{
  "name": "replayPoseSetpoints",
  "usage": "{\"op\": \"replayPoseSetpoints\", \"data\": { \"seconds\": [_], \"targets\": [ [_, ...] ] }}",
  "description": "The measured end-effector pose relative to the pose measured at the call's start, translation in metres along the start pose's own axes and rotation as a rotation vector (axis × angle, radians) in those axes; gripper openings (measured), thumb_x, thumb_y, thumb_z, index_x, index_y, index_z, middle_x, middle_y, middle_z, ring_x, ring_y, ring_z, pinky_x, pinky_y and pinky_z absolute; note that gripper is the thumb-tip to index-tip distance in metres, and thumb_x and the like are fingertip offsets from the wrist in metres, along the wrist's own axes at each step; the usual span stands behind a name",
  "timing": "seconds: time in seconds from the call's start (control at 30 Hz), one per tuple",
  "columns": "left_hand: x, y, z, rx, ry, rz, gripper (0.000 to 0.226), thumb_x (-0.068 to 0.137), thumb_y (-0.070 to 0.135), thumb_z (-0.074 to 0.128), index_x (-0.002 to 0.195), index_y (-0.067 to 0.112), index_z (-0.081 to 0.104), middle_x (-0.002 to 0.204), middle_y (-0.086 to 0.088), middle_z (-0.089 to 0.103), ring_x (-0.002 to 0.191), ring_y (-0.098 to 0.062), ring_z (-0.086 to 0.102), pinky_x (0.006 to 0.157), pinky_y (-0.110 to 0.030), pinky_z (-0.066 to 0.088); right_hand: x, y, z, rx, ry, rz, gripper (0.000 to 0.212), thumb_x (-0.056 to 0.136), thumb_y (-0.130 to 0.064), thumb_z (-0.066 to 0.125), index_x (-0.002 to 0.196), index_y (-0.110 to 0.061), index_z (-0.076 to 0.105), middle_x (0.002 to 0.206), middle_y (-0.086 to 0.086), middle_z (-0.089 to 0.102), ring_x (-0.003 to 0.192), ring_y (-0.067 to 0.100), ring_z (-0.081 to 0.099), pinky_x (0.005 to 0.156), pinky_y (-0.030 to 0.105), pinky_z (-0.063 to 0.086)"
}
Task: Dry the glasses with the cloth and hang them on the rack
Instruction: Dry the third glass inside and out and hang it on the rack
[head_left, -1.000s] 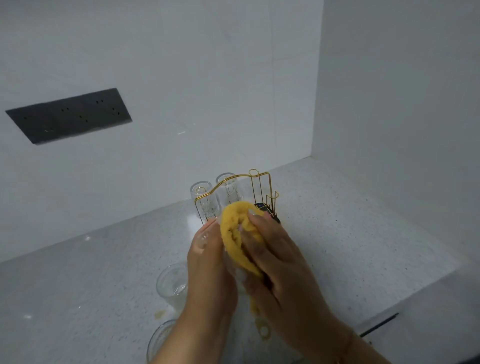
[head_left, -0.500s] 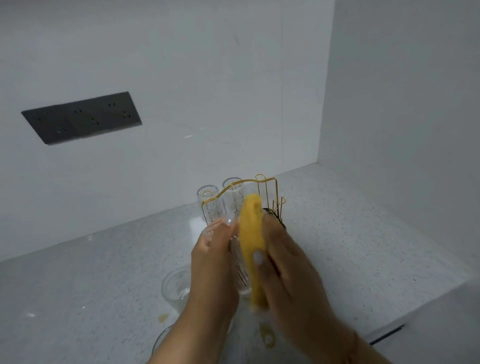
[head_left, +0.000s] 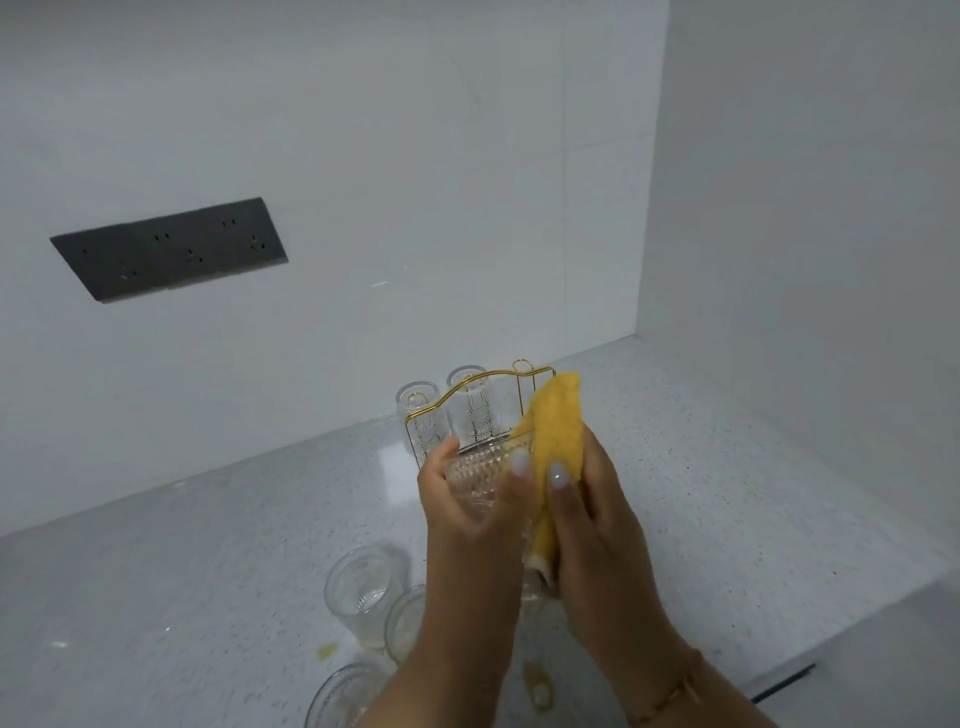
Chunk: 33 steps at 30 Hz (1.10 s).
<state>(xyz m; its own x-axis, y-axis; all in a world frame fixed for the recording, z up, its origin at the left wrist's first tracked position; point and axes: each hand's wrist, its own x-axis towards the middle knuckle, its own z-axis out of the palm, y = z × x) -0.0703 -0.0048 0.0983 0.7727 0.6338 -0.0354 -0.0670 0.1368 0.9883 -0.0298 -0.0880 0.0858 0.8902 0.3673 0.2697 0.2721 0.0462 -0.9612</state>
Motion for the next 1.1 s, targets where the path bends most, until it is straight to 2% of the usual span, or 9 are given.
{"op": "replayPoseSetpoints", "data": {
  "seconds": [0.13, 0.27, 0.37, 0.5, 0.67, 0.77, 0.9, 0.97, 1.1],
  "targets": [
    [0.003, 0.003, -0.006, -0.143, -0.118, -0.021, 0.084, 0.054, 0.053, 0.08, 0.128, 0.027, 0.051, 0.114, -0.012, 0.071, 0.103, -0.032, 0.071, 0.091, -0.056, 0.055, 0.002, -0.007, 0.0, -0.15, 0.006, -0.083, 0.055, 0.082, -0.066, 0.032, 0.125, -0.036, 0.048, 0.091, -0.01, 0.066, 0.074, 0.001, 0.065, 0.062, 0.022, 0.053],
    [0.007, 0.009, -0.011, -0.282, -0.266, -0.057, 0.087, 0.051, 0.045, 0.086, 0.129, 0.023, 0.053, 0.119, -0.018, 0.068, 0.107, -0.041, 0.067, 0.087, -0.058, 0.055, 0.017, -0.019, -0.014, 0.294, -0.203, 0.278, 0.034, 0.085, -0.049, 0.049, 0.111, -0.032, 0.064, 0.118, 0.005, 0.066, 0.106, 0.027, 0.064, 0.091, 0.042, 0.05],
    [0.014, 0.011, -0.016, -0.287, -0.411, -0.05, 0.101, 0.052, 0.061, 0.086, 0.138, 0.02, 0.051, 0.129, -0.014, 0.065, 0.116, -0.036, 0.064, 0.09, -0.052, 0.055, 0.019, -0.017, -0.014, 0.713, -0.225, 0.464, 0.051, 0.074, -0.048, 0.05, 0.109, -0.017, 0.069, 0.11, 0.013, 0.071, 0.103, 0.03, 0.067, 0.092, 0.05, 0.051],
    [0.02, 0.014, -0.016, 0.032, -0.234, -0.024, 0.09, 0.062, 0.078, 0.064, 0.141, 0.04, 0.043, 0.144, 0.004, 0.053, 0.129, -0.018, 0.054, 0.106, -0.048, 0.046, 0.02, -0.008, -0.005, 0.542, 0.011, 0.338, 0.047, 0.082, -0.059, 0.052, 0.118, -0.03, 0.059, 0.111, 0.005, 0.069, 0.102, 0.026, 0.066, 0.093, 0.053, 0.049],
    [0.003, 0.004, -0.002, -0.004, -0.099, 0.135, 0.106, 0.053, 0.075, 0.077, 0.142, 0.032, 0.038, 0.131, 0.0, 0.064, 0.118, -0.018, 0.063, 0.1, -0.045, 0.05, 0.013, -0.023, -0.002, 0.122, 0.049, 0.051, 0.019, 0.092, -0.055, 0.037, 0.106, -0.045, 0.046, 0.083, -0.01, 0.068, 0.064, 0.006, 0.067, 0.052, 0.025, 0.055],
    [0.015, 0.008, -0.01, -0.216, -0.277, 0.107, 0.096, 0.066, 0.048, 0.085, 0.14, 0.005, 0.042, 0.119, -0.022, 0.065, 0.11, -0.043, 0.064, 0.095, -0.059, 0.049, 0.008, -0.027, -0.003, -0.034, -0.048, -0.112, 0.038, 0.08, -0.066, 0.039, 0.113, -0.05, 0.047, 0.083, -0.006, 0.068, 0.072, 0.013, 0.068, 0.064, 0.043, 0.058],
    [0.017, 0.017, -0.02, -0.374, -0.478, 0.02, 0.071, 0.078, 0.045, 0.075, 0.12, -0.008, 0.054, 0.095, -0.026, 0.063, 0.08, -0.037, 0.067, 0.07, -0.042, 0.058, 0.01, -0.031, -0.007, 0.003, -0.176, -0.113, 0.046, 0.082, -0.065, 0.041, 0.123, -0.045, 0.049, 0.089, 0.0, 0.065, 0.077, 0.015, 0.068, 0.063, 0.045, 0.058],
    [0.015, 0.014, -0.022, -0.44, -0.563, 0.005, 0.072, 0.075, 0.046, 0.077, 0.124, -0.003, 0.058, 0.104, -0.024, 0.066, 0.09, -0.036, 0.069, 0.076, -0.044, 0.059, 0.015, -0.028, -0.008, 0.195, -0.255, 0.08, 0.053, 0.078, -0.07, 0.049, 0.115, -0.034, 0.059, 0.089, 0.013, 0.064, 0.073, 0.019, 0.069, 0.064, 0.045, 0.059],
    [0.015, 0.014, -0.023, -0.449, -0.522, -0.059, 0.098, 0.07, 0.053, 0.081, 0.143, 0.001, 0.042, 0.128, -0.024, 0.06, 0.113, -0.039, 0.063, 0.088, -0.048, 0.055, 0.018, -0.019, -0.009, 0.286, -0.213, 0.128, 0.071, 0.05, -0.089, 0.053, 0.103, -0.043, 0.067, 0.12, 0.001, 0.066, 0.118, 0.023, 0.058, 0.103, 0.054, 0.041]
  ]
}}
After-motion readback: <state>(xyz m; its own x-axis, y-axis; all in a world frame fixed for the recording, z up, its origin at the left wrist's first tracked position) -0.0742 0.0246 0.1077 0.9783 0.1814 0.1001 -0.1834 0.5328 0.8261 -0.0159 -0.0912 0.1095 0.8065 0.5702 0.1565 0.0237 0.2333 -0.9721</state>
